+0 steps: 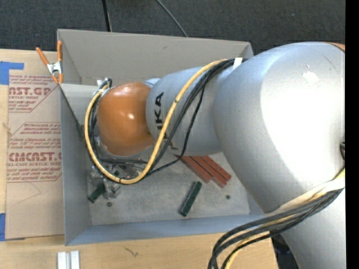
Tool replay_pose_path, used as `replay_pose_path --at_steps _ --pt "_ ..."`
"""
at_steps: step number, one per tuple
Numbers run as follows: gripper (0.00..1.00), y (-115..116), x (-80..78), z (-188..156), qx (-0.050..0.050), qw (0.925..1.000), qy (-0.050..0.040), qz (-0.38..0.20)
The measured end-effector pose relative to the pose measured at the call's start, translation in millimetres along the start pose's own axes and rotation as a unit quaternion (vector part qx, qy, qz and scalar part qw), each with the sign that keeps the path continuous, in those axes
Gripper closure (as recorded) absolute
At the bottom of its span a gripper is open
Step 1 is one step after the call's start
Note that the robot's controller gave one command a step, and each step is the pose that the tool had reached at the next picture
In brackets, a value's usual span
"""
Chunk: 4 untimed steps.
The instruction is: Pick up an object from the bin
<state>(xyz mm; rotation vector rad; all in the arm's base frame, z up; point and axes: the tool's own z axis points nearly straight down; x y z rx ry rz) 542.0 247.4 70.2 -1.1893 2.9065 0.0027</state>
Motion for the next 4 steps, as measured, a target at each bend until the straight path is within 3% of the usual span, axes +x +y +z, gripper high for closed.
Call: replay_pose_path --at_steps 1,2,3,4 --pt "1.00 0 0.0 0 0.000 1.0000 -0.0001 0.000" --pt "1.00 -17 -18.4 -59 0.000 0.9866 -0.0011 -0.163" --pt "1.00 -17 -18.4 -59 0.000 0.9866 -0.0012 -0.163" --pt "1.00 -4 23.8 -160 0.000 0.9889 -0.0009 -0.149"
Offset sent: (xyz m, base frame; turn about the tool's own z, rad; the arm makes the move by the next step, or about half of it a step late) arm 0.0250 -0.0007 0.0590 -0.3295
